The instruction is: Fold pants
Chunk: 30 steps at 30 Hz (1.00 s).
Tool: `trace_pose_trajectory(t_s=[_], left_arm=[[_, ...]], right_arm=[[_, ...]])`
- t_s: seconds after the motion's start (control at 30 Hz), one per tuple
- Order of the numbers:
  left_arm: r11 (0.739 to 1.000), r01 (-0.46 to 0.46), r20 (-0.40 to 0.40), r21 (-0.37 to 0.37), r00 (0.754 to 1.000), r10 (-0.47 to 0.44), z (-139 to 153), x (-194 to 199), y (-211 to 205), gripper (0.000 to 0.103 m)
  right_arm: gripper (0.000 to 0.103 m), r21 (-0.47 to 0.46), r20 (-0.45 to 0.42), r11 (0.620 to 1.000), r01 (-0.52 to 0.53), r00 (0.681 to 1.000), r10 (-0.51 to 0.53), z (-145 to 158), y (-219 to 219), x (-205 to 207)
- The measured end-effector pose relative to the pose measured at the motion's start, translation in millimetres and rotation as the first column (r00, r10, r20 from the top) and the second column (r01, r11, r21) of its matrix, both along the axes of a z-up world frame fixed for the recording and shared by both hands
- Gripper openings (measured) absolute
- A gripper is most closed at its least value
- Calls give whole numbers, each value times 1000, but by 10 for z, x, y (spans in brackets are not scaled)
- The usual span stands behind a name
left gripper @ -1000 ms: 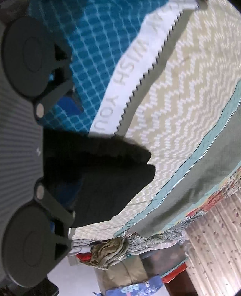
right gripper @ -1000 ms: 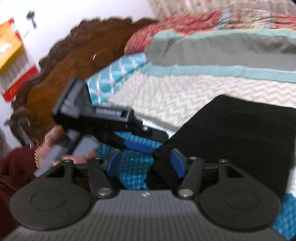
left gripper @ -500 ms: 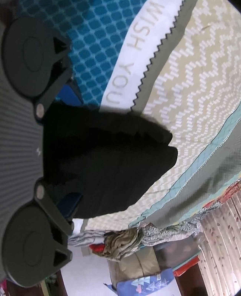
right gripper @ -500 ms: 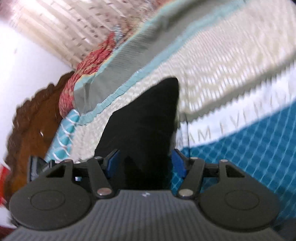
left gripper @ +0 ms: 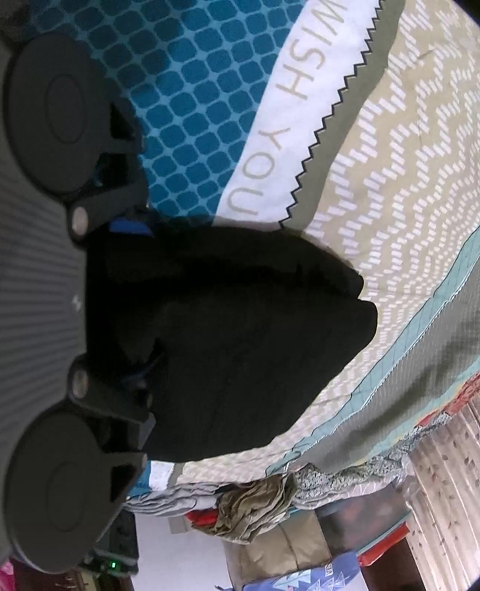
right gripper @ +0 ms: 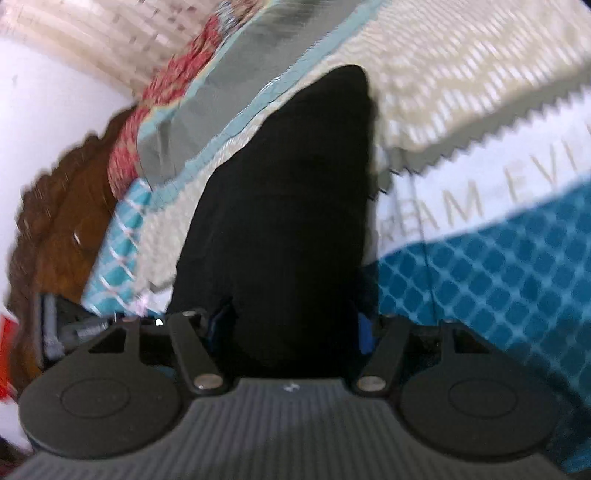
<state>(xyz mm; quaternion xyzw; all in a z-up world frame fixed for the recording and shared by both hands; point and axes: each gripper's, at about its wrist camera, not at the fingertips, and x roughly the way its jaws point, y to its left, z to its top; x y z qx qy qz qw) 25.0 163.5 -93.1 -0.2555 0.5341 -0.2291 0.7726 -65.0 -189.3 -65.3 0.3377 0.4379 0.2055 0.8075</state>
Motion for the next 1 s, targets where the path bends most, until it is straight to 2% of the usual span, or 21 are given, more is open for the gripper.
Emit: trace_pose_trajectory(t_s=[0.07,0.53,0.63,0.77,0.83,0.93,1.0], left_arm=[[1000,3,10,13,1000,-3,16,-13,-17,60],[1000,2,22,13,1000,-2,35,-43,-57,65],[1000,12,29,16,1000,-13,40,-50,-92,72],[996,69,62,51,996,-72,64,-64,-223,92],[993,88,77,84,993,-94,79,-73,-314,98],[987,105,93,123,989,-117,96,-94,-421,102],[987,109,85,120,989,-120,107,-78,-414,102]], right_arm=[[66,-30,9,1000,-7,1000,7,10,45,12],[66,-18,15,1000,12,1000,-12,-46,13,0],[66,-19,11,1000,17,1000,-17,-47,8,-9],[66,-26,10,999,21,1000,-21,-36,19,-14],[66,-26,9,999,22,1000,-21,-35,23,-14],[66,-25,9,999,22,1000,-22,-35,31,-17],[66,-24,8,999,21,1000,-21,-37,30,-15]])
